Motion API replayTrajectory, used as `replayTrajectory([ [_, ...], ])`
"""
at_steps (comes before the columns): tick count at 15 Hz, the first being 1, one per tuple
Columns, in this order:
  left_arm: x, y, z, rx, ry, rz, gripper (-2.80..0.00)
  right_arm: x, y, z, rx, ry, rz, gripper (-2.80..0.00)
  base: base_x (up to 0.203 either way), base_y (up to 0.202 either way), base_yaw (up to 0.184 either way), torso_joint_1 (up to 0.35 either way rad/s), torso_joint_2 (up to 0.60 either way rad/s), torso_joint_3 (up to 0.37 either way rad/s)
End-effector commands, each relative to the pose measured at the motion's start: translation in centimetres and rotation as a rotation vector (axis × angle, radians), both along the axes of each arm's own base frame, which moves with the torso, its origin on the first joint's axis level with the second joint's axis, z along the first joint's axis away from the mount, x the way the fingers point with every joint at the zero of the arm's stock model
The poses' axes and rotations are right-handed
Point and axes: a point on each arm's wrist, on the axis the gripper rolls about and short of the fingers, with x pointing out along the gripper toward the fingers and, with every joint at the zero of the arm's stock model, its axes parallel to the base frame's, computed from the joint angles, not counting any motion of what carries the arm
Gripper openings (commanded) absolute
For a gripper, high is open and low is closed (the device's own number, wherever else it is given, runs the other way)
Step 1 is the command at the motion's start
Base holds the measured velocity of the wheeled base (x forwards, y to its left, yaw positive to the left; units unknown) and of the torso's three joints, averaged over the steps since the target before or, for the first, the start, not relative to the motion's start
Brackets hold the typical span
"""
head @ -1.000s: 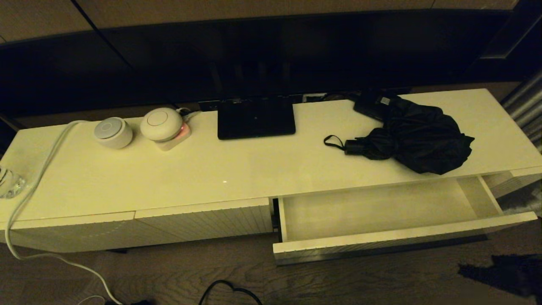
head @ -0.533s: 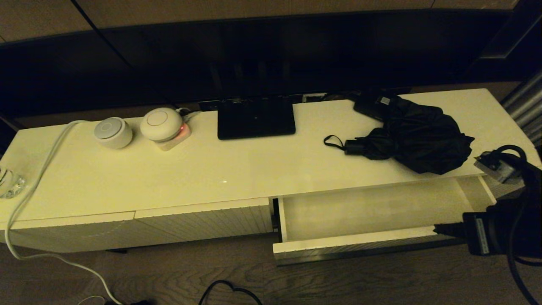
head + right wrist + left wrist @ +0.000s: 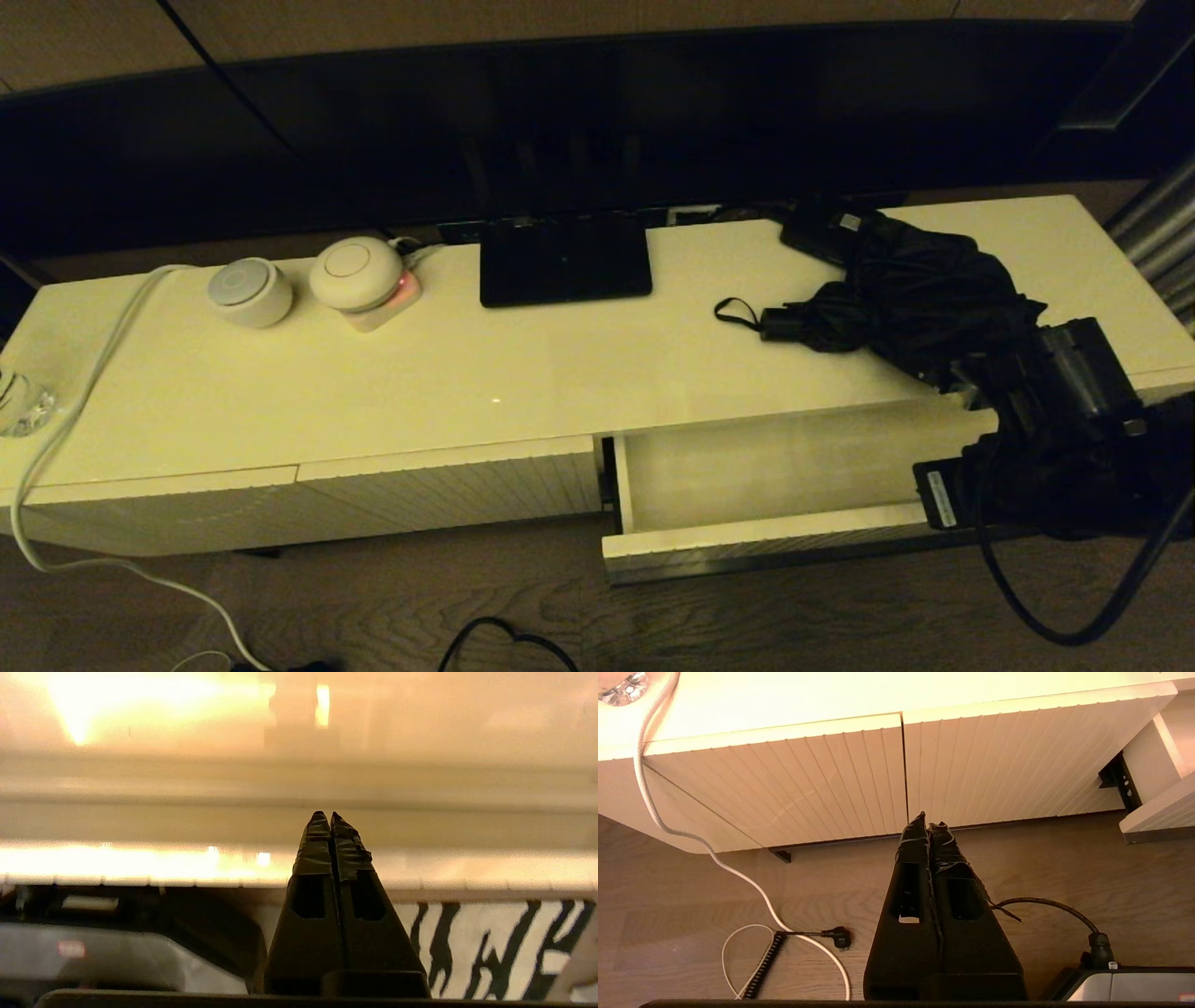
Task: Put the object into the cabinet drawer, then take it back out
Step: Open the drawer
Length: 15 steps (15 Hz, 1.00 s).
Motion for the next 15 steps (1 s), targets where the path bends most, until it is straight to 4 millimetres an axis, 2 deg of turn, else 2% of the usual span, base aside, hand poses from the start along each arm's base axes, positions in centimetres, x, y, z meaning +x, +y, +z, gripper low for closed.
replayTrajectory([
  [1, 0.0, 0.0, -0.1, 0.0, 0.003, 0.001, -2.8, 0.9, 0.1, -0.6, -0.004, 0.009, -0.01, -2.8, 0.0, 0.0, 0.0, 0.0, 0.0, 0.0],
  [5, 0.0, 0.0, -0.1, 0.0, 0.003, 0.001, -2.8, 1.0, 0.1, 0.5, 0.022, -0.042, -0.011, -2.8, 0.0, 0.0, 0.0, 0.0, 0.0, 0.0],
  [7, 0.0, 0.0, -0.1, 0.0, 0.003, 0.001, -2.8, 1.6, 0.3, 1.2, 0.064, -0.13, -0.025, -2.8, 0.0, 0.0, 0.0, 0.0, 0.0, 0.0],
  [13, 0.0, 0.0, -0.1, 0.0, 0.003, 0.001, -2.8, 2.7, 0.9, -0.1, 0.073, -0.111, -0.016, -2.8, 0.0, 0.0, 0.0, 0.0, 0.0, 0.0],
  [15, 0.0, 0.0, -0.1, 0.0, 0.003, 0.001, -2.8, 3.4, 1.8, -0.1, 0.092, -0.131, -0.004, -2.8, 0.0, 0.0, 0.0, 0.0, 0.0, 0.0],
])
